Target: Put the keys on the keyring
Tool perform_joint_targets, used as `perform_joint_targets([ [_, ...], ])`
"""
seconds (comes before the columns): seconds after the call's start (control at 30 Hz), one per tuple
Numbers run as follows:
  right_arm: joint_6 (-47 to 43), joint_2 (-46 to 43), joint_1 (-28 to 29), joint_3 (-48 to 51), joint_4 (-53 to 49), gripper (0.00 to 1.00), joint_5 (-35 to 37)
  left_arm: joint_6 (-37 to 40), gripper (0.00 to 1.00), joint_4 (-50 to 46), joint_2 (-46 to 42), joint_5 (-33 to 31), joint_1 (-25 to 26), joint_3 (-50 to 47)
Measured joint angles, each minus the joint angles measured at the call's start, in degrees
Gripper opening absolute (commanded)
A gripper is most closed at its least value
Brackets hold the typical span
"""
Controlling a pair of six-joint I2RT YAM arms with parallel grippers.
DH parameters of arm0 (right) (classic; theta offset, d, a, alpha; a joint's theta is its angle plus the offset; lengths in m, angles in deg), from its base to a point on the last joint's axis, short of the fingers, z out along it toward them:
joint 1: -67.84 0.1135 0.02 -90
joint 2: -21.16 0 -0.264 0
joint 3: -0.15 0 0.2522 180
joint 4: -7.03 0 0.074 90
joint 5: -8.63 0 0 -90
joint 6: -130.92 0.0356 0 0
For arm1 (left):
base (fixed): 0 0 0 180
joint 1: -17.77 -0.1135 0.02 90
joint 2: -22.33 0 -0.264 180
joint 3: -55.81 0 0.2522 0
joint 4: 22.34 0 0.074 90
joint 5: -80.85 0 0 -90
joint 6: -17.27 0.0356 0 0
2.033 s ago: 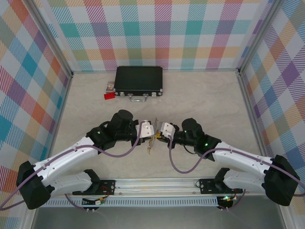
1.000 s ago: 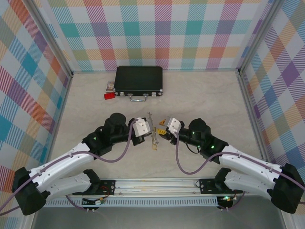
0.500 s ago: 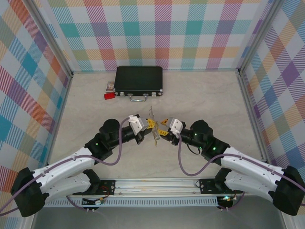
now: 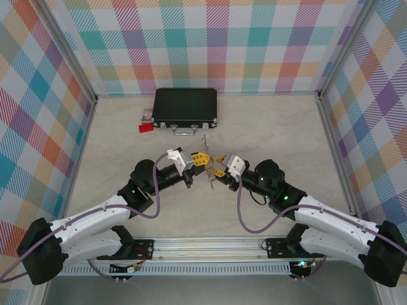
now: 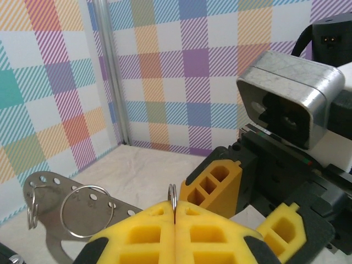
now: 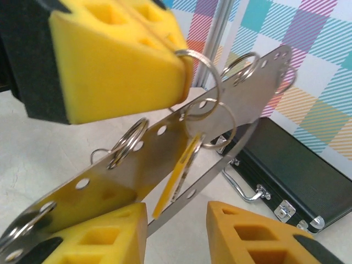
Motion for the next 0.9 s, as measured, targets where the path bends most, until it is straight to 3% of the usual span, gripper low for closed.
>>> perform_joint_targets([
  [0.23,0.0,0.0,0.0,0.0,1.5,0.3,0.3,-0.4,0.0,0.0,0.0,1.4,0.0,0.0],
  [0.4,0.0,0.0,0.0,0.0,2.7,0.1,0.3,-0.7,0.0,-0.1,0.0,2.1,0.0,0.0],
  [0.53,-0.2,0.0,0.0,0.0,3.2,0.03,-0.1,-1.3,0.0,0.0,0.0,2.3,0.0,0.0],
  [0.9,-0.3,1.9,-0.1,0.0,3.3,0.01,-3.8,-3.3,0.0,1.6,0.3,2.3,0.0,-0.1],
])
